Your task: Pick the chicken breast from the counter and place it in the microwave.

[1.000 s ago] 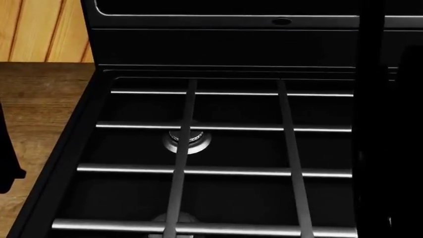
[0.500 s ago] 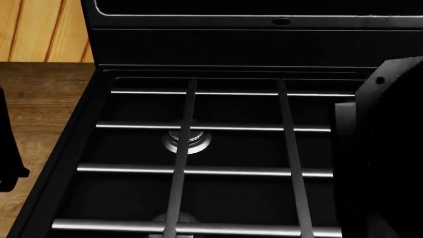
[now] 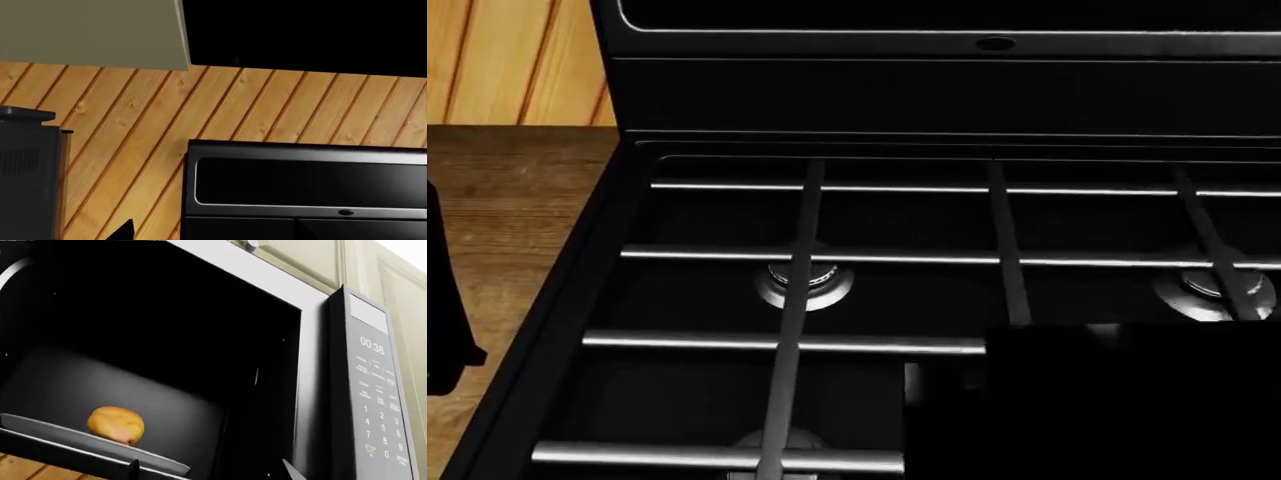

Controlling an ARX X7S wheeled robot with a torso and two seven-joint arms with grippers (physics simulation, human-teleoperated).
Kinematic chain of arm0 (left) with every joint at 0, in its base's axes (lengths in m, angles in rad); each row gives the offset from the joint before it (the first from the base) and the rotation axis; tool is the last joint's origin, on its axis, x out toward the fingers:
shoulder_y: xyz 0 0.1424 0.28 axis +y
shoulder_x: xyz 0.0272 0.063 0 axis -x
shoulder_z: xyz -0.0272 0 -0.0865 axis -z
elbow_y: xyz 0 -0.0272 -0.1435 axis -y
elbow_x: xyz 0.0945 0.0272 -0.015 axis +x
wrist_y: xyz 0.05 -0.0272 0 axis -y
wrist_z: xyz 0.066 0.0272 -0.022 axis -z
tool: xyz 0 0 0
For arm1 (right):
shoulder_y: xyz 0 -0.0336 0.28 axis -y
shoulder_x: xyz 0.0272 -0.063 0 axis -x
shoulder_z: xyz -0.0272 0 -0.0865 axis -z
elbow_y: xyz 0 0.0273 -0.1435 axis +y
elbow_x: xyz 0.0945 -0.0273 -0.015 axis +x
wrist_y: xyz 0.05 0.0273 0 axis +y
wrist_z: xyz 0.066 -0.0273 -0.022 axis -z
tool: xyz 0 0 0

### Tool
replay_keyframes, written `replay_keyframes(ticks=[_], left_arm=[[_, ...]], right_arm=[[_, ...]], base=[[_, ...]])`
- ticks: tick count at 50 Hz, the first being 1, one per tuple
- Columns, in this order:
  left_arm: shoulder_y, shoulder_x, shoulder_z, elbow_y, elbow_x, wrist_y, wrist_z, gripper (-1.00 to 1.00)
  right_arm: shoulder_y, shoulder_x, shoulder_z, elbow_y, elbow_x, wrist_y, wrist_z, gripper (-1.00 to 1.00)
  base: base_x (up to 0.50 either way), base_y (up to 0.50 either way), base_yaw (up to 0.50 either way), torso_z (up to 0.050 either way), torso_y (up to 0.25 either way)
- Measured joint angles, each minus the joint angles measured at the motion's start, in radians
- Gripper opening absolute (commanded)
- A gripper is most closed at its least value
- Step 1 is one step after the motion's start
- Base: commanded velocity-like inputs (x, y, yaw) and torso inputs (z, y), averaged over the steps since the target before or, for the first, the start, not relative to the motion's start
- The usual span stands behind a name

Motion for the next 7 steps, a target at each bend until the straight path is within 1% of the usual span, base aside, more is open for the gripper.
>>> replay_keyframes(ticks=[7], left_arm=[[0.003, 0.0, 0.004, -0.003, 0.004, 0.005, 0.001, 1.0]], right_arm=[[-0.109, -0.002, -0.01, -0.068, -0.088, -0.005, -0.032, 1.0]], base=[[0.0, 0.0, 0.0, 0.0, 0.0]])
